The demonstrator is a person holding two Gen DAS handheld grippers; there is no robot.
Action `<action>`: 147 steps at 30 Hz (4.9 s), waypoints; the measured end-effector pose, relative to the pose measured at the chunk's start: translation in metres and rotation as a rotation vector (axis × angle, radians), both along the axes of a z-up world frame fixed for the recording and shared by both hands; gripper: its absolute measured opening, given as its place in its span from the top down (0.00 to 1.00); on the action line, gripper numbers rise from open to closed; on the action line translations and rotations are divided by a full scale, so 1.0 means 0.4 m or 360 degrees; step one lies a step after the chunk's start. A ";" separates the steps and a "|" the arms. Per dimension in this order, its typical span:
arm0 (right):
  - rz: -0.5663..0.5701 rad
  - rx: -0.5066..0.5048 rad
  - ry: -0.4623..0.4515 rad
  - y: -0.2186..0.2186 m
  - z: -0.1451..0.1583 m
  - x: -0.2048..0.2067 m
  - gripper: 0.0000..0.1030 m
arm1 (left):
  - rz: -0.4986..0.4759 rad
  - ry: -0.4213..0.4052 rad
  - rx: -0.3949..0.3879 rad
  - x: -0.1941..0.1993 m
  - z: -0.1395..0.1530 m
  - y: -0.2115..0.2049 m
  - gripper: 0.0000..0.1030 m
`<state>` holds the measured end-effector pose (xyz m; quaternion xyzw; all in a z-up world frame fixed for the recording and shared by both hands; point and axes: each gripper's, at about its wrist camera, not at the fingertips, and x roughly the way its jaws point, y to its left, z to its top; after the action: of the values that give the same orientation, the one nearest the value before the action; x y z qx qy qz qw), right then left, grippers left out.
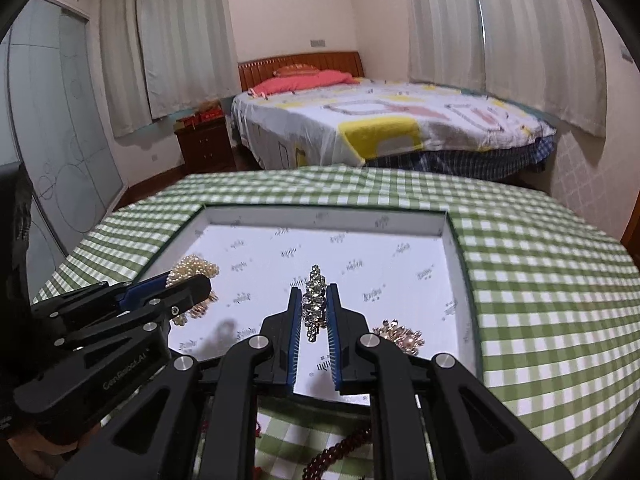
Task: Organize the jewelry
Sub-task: 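Carry the pearls and hairpin into the tray and open both tools, then move the right tool to the pearl ring and grasp it, then grasp the jade bangle with the left tool while the right tool holds the ring, then carry the ring and bangle into the tray and open both tools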
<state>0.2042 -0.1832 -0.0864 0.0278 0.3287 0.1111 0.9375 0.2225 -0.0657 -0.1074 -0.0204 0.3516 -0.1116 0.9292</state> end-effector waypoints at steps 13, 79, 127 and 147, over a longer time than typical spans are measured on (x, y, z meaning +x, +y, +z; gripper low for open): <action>0.0012 -0.0012 0.0243 0.004 -0.101 0.073 0.87 | 0.0004 0.0231 -0.0005 0.079 -0.095 0.001 0.80; -0.0265 -0.0081 0.0283 -0.162 -0.139 -0.222 0.69 | 0.0331 0.0045 0.0068 -0.291 -0.060 0.201 0.25; -0.0223 -0.0055 0.0210 -0.136 -0.112 -0.235 0.78 | 0.0291 0.0144 0.0035 -0.232 -0.079 0.226 0.34; -0.0202 -0.0014 -0.0042 -0.122 0.031 -0.164 0.78 | 0.0182 -0.0112 -0.0057 -0.203 0.091 0.161 0.34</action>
<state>0.1385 -0.2321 -0.0738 0.0432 0.3145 0.0503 0.9469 0.1415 -0.0012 -0.0709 -0.0530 0.3150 -0.0654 0.9454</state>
